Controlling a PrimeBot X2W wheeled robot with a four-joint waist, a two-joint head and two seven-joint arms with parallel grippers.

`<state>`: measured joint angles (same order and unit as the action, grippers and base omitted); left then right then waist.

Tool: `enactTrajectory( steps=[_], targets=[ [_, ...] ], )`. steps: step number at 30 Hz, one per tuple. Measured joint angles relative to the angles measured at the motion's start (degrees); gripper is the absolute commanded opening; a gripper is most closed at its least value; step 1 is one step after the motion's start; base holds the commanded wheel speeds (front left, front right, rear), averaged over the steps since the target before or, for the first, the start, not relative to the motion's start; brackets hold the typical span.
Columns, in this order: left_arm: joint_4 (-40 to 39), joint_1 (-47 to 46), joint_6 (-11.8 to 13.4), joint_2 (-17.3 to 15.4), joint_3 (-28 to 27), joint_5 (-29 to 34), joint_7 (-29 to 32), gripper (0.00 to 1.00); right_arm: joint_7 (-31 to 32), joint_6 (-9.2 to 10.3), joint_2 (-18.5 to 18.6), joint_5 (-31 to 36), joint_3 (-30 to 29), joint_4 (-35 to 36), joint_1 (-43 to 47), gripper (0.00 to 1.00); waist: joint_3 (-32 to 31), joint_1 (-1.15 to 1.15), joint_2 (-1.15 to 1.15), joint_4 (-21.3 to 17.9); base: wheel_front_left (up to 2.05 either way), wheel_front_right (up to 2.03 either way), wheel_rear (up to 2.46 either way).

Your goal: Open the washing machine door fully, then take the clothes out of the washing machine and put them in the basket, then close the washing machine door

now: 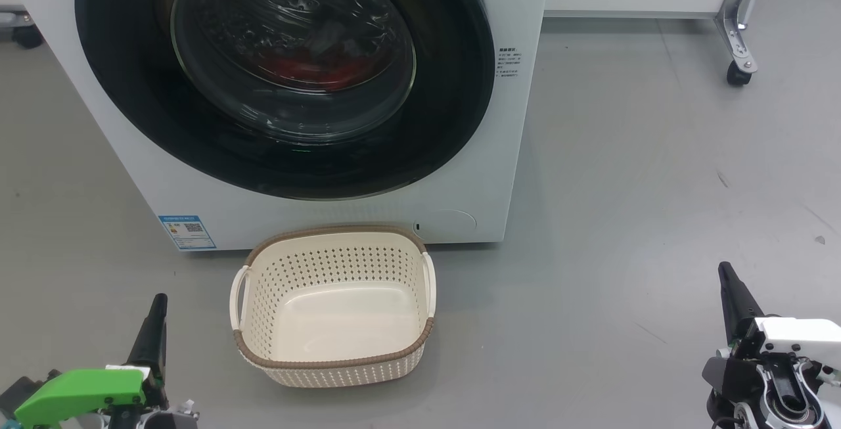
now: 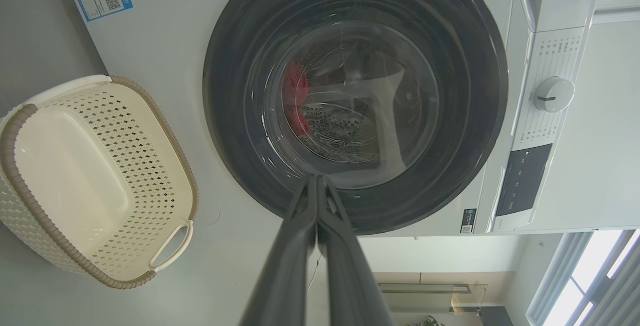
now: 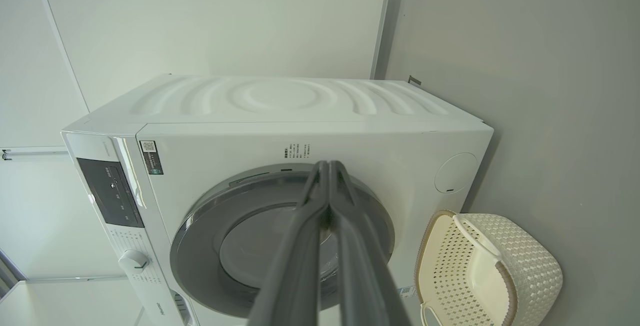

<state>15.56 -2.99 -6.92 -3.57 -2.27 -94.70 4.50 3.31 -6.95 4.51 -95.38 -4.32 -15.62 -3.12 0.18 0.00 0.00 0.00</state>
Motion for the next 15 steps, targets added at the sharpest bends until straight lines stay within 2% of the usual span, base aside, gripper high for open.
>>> enactTrajectory(
  steps=[15],
  targets=[
    [0.0, 0.0, 0.0, 0.1, -0.1, 0.2, 0.0, 0.0, 0.0, 0.0, -0.1, 0.2, -0.1, 0.0, 0.0, 0.0, 0.0, 0.0, 0.0, 0.0, 0.0, 0.0, 0.0]
  ],
)
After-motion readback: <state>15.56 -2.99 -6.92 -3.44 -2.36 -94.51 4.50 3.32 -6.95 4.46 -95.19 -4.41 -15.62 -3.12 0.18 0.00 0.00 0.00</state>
